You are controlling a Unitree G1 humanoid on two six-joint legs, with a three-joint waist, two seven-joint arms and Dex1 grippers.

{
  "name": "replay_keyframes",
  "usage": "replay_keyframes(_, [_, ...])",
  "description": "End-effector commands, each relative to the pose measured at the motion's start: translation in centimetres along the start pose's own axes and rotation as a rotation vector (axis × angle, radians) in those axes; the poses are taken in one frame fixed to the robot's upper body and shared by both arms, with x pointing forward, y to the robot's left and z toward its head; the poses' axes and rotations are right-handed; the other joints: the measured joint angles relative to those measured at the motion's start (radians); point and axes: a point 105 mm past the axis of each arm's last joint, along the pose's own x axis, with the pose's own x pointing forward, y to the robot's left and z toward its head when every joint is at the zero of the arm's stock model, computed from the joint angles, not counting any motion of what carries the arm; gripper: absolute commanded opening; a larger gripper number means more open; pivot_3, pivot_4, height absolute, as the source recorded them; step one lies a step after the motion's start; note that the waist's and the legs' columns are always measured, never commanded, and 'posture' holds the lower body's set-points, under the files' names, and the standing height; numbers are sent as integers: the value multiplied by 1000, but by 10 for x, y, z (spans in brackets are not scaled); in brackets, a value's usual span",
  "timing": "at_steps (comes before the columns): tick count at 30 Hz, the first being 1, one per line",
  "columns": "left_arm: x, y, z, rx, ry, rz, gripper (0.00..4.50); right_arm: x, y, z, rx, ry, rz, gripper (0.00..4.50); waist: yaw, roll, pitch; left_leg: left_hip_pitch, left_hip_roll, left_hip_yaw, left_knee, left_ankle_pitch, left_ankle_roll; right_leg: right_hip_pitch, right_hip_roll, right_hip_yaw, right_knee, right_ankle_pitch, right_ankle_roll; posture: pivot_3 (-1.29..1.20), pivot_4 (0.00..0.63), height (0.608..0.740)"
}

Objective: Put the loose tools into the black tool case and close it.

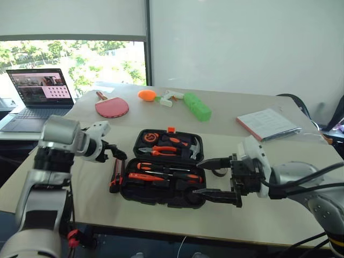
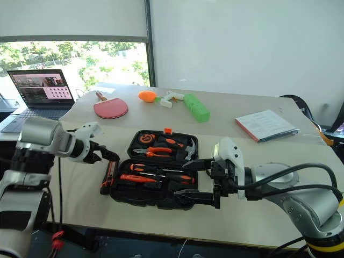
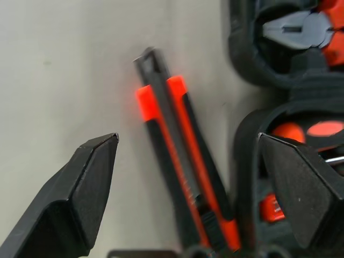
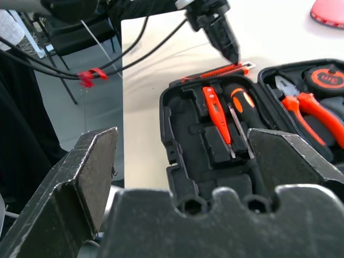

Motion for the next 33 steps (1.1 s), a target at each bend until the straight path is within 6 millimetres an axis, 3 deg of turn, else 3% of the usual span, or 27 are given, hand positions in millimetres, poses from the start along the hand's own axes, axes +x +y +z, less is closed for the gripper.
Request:
replay_keyframes(1, [3, -6, 5, -5, 21, 12, 4476, -2, 5, 9, -43, -38, -24, 4500, 0, 0, 0, 0, 0, 0, 0, 0, 0, 0, 0, 0, 0, 0, 0, 0, 150, 740])
replay_keyframes(17, [27, -7, -20, 7, 175, 48, 4476, -3, 7, 7, -21, -56, -94, 4500, -7, 1, -1, 2, -1, -1, 0, 0, 0, 1, 0, 0, 1, 0, 0, 0, 150, 740])
replay_keyframes(20, [28, -7, -23, 12, 187, 57, 3837, -4, 5, 8, -22, -59, -103, 4500, -7, 1, -1, 2, -1, 0, 0, 0, 0, 2, 0, 0, 0, 0, 0, 0, 150, 740])
replay_keyframes(25, [29, -3, -26, 7, 206, 70, 1951, -5, 2, 11, -27, -62, -106, 4500, -7, 2, -1, 2, -1, 0, 0, 0, 0, 2, 0, 0, 1, 0, 0, 0, 150, 740])
replay_keyframes(29, [26, 6, -27, -16, 199, 103, 1664, -5, 1, 11, -27, -58, -103, 4500, -8, 4, -2, 3, -1, 0, 0, 0, 0, 3, 0, 0, 1, 0, 0, 0, 150, 740])
replay_keyframes(33, [14, 35, -19, -41, 136, 190, 1650, -6, 3, 10, -26, -53, -98, 4500, -14, 4, -2, 4, -1, 0, 0, 0, 0, 3, 0, 1, 1, 0, 0, 0, 150, 740])
